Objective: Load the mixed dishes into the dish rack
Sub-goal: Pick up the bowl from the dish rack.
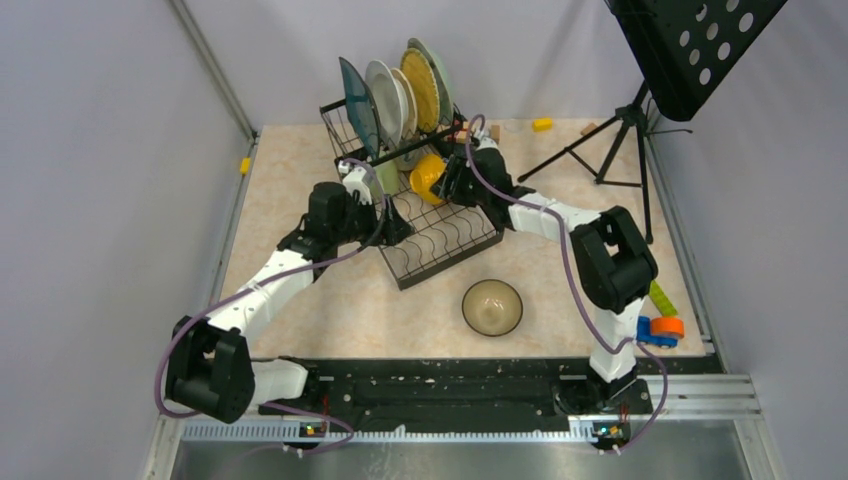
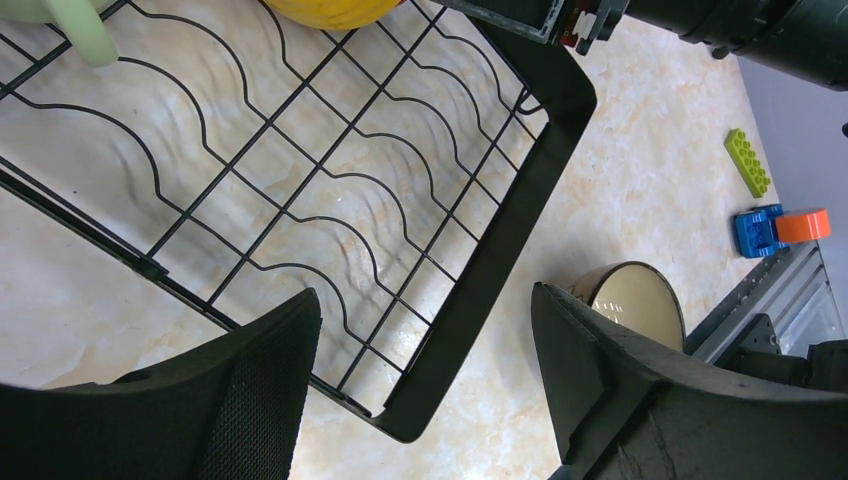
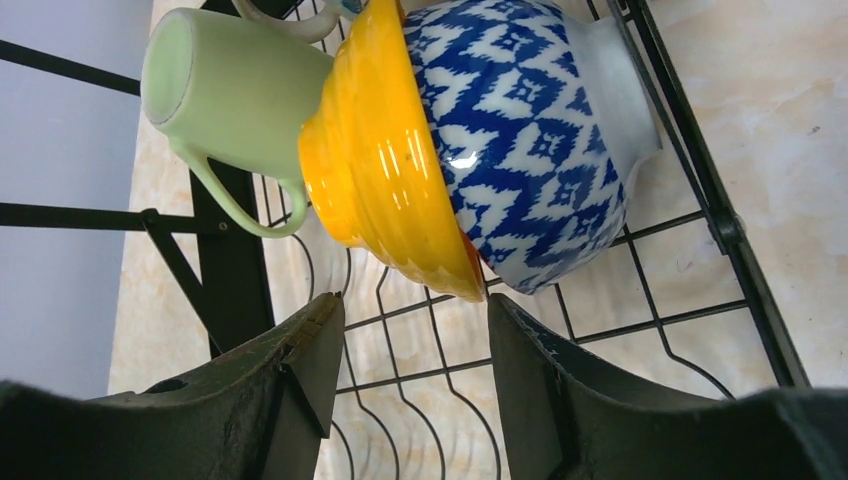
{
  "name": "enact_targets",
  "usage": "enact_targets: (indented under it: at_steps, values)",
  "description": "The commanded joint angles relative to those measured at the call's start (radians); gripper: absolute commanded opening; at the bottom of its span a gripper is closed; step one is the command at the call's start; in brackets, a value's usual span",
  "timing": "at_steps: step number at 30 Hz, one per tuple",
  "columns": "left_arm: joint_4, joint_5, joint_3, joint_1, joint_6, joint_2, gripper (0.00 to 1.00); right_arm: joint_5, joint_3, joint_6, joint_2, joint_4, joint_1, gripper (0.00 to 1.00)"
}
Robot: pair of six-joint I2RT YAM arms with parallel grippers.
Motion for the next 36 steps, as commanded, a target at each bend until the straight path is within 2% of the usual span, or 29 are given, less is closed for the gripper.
enact_targets:
  at_steps: [1, 11, 14, 17, 24, 27, 32, 36]
  values:
    - [0.022, -0.003, 0.027, 0.005, 0.009, -0.029, 0.8, 0.069, 0.054, -0.018, 0.008, 0.006, 0.038, 0.56]
    - [0.019, -0.002, 0.02, 0.005, 0.01, -0.04, 0.8, 0.113, 0.094, -0.032, 0.057, 0.047, 0.05, 0.57]
    - [0.016, -0.001, 0.019, 0.006, 0.011, -0.041, 0.8, 0.137, 0.127, -0.033, 0.075, -0.021, 0.065, 0.57]
    - [0.023, -0.006, 0.014, 0.006, 0.01, -0.045, 0.8, 0.164, 0.086, -0.03, 0.063, 0.031, 0.082, 0.58]
    - [0.014, -0.002, 0.018, 0.006, 0.019, -0.045, 0.8, 0.124, 0.119, -0.049, 0.083, 0.025, 0.083, 0.59]
    - [0.007, -0.019, 0.011, 0.006, 0.02, -0.055, 0.8, 0.089, 0.089, -0.002, 0.058, 0.048, 0.082, 0.62]
    - [0.014, -0.026, 0.0, 0.006, 0.012, -0.062, 0.8, 0.02, -0.045, 0.149, 0.004, 0.187, 0.081, 0.67]
    - [0.015, -0.028, 0.002, 0.006, 0.011, -0.064, 0.8, -0.01, -0.058, 0.246, 0.012, 0.22, 0.073, 0.67]
